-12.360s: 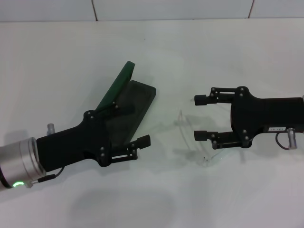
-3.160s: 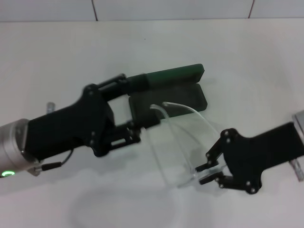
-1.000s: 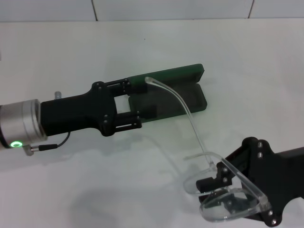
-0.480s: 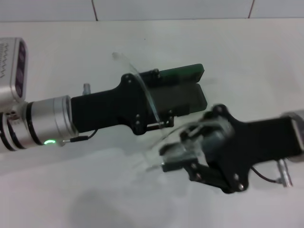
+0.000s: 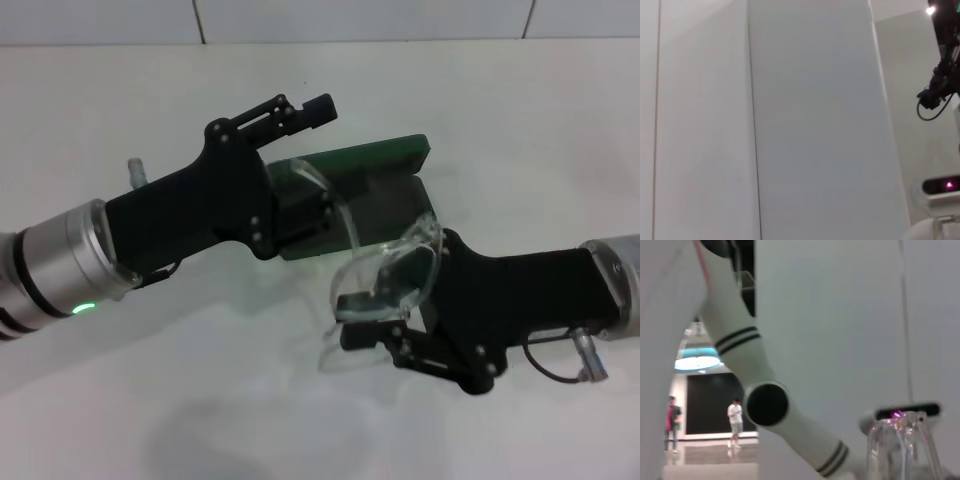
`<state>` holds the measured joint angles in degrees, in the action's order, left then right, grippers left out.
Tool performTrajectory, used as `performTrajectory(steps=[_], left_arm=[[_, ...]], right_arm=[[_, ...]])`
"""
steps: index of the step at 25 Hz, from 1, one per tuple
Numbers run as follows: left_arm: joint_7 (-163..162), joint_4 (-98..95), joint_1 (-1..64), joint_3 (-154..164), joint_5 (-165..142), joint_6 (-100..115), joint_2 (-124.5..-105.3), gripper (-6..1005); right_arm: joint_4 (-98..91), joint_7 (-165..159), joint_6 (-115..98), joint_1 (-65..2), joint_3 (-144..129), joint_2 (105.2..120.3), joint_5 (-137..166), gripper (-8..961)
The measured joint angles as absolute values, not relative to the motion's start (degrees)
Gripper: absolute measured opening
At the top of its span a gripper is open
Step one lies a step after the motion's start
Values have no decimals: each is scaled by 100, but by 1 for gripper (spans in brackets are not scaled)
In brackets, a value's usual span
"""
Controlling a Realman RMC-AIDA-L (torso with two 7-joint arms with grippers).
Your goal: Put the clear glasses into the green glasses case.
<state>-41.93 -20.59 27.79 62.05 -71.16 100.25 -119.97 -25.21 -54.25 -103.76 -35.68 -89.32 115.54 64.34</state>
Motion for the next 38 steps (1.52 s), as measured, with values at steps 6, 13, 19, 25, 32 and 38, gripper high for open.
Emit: performTrajectory(steps=[6, 13, 19, 25, 32, 38], left_arm=[[-3802, -1933, 2770, 6218, -7146, 10134, -11997, 682], [-3603, -1880, 2767, 6298, -7160, 10184, -11997, 682], [-3503, -1887, 2723, 6382, -7163, 10192, -11994, 682], [-3498, -1916, 2715, 6498, -7162, 10195, -11980, 682], [-3497, -1929, 2593, 6451, -6895, 10186, -11979, 682], [-3469, -1965, 2383, 6442, -6307, 10168, -11954, 681]], right_arm=[[-2518, -5643, -10055, -3519, -8923, 11555, 6434, 113], [-2513, -6082, -9942, -3520, -8901, 11541, 6494, 112], [-2513, -6279, -9827, -3526, -8920, 11533, 6500, 112], [-2513, -6383, -9768, -3565, -8930, 11539, 6500, 112], [-2626, -6388, -9851, -3565, -8938, 11540, 6783, 126], [-2810, -6362, -9799, -3474, -8866, 11473, 6932, 137]])
